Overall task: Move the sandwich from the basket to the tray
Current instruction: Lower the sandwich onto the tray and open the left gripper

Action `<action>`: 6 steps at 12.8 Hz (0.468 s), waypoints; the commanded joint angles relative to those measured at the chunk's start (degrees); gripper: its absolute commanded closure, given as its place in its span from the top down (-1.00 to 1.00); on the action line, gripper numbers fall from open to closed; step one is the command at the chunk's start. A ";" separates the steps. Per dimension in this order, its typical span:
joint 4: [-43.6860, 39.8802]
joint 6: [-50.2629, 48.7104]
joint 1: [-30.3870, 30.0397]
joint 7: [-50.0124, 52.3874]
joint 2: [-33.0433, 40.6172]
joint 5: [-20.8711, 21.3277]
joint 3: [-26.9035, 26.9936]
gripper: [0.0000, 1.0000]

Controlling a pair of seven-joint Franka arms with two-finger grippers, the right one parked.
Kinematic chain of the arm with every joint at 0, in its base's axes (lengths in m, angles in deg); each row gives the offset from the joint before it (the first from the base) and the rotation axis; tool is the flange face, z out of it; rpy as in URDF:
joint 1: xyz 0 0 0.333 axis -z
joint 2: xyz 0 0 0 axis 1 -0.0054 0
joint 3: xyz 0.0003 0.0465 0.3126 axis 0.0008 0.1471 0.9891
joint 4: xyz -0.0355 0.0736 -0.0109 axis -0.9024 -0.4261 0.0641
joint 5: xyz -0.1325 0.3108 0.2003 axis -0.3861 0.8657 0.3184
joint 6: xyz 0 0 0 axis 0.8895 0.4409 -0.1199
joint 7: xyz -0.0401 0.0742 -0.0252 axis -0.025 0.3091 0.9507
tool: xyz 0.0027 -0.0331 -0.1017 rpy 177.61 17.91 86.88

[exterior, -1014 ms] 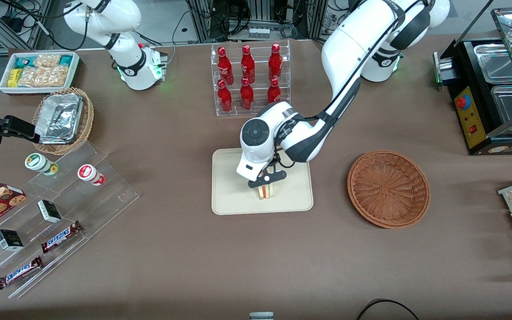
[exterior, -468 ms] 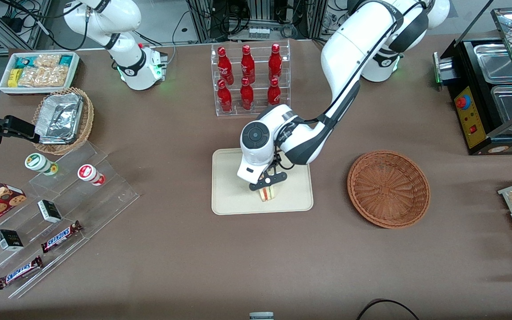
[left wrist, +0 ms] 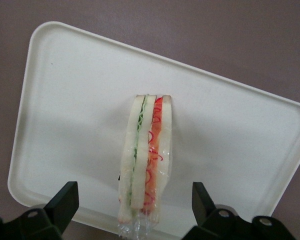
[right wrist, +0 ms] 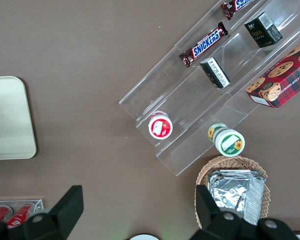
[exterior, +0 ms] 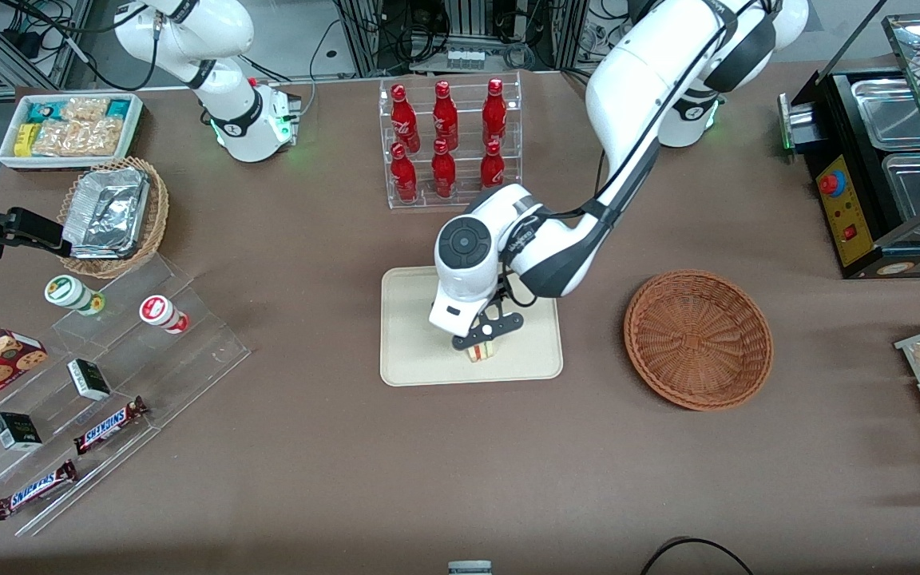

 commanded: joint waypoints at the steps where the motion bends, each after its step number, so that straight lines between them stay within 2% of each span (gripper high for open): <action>1: 0.10 -3.11 -1.23 -2.47 3.81 0.02 -0.59 1.00; 4: 0.71 -10.04 -4.04 -11.88 8.54 -2.70 -0.41 1.00; 6: 4.39 -14.00 -6.06 -13.13 13.20 -2.27 0.20 1.00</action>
